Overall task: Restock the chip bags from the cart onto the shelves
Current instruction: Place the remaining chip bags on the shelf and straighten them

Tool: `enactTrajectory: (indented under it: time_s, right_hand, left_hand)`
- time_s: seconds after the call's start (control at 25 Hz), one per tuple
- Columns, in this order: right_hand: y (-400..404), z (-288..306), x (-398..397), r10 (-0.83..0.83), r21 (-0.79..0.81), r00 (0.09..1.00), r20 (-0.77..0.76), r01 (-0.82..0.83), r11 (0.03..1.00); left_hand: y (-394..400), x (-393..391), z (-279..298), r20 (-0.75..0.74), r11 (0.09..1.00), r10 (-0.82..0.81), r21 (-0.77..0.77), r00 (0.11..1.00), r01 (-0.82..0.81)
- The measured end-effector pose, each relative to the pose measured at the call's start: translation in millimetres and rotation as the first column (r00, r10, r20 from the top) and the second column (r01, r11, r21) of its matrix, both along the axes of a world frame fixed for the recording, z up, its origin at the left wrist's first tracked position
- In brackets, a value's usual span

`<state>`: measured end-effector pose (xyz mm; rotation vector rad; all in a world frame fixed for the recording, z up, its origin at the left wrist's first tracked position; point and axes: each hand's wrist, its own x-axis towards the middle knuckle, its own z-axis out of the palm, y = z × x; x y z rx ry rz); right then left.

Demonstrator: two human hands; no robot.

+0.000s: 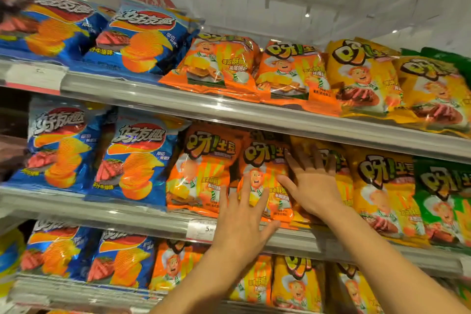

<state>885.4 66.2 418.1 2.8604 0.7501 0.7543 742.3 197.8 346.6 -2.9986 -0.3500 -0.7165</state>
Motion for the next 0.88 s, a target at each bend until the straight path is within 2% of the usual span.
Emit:
enactTrajectory:
  time_s: [0.12, 0.24, 0.32, 0.36, 0.44, 0.56, 0.72, 0.8, 0.88]
  right_hand:
    - [12, 7, -4, -0.021, 0.058, 0.999, -0.035, 0.023, 0.998]
    - [31, 15, -12, 0.122, 0.130, 0.988, 0.090, -0.133, 0.983]
    - [48, 19, -9, 0.283, 0.089, 0.959, 0.006, -0.283, 0.955]
    - [56, 20, -6, 0.309, 0.052, 0.949, -0.061, -0.306, 0.951]
    - [67, 17, 0, 0.253, 0.022, 0.957, -0.144, -0.253, 0.967]
    - [76, 7, -3, 0.177, 0.092, 0.975, -0.131, -0.166, 0.982]
    - [80, 14, -7, 0.123, 0.065, 0.977, -0.173, -0.113, 0.991]
    - [78, 16, -15, 0.176, 0.115, 0.984, -0.028, -0.172, 0.978]
    - [82, 13, -25, 0.290, 0.161, 0.953, 0.085, -0.300, 0.940]
  left_hand:
    - [-1, 0, -1, 0.024, 1.000, -0.006, 0.000, 1.000, 0.006]
    - [-2, 0, -7, 0.061, 0.998, -0.055, -0.029, 0.997, 0.057]
    - [0, 0, -11, 0.070, 0.993, -0.080, -0.076, 0.994, 0.085]
    - [0, 1, -13, 0.068, 0.991, -0.088, -0.091, 0.994, 0.094]
    - [1, 0, -15, 0.039, 0.993, -0.091, -0.074, 0.995, 0.094]
    - [1, -2, -15, -0.027, 0.997, -0.065, -0.054, 0.998, 0.064]
    - [-2, -17, -5, -0.042, 0.992, -0.113, -0.069, 0.993, 0.110]
    - [0, -31, -2, 0.047, 0.992, -0.122, -0.022, 0.991, 0.123]
    - [9, -43, -6, 0.132, 0.996, -0.061, -0.055, 0.989, 0.069]
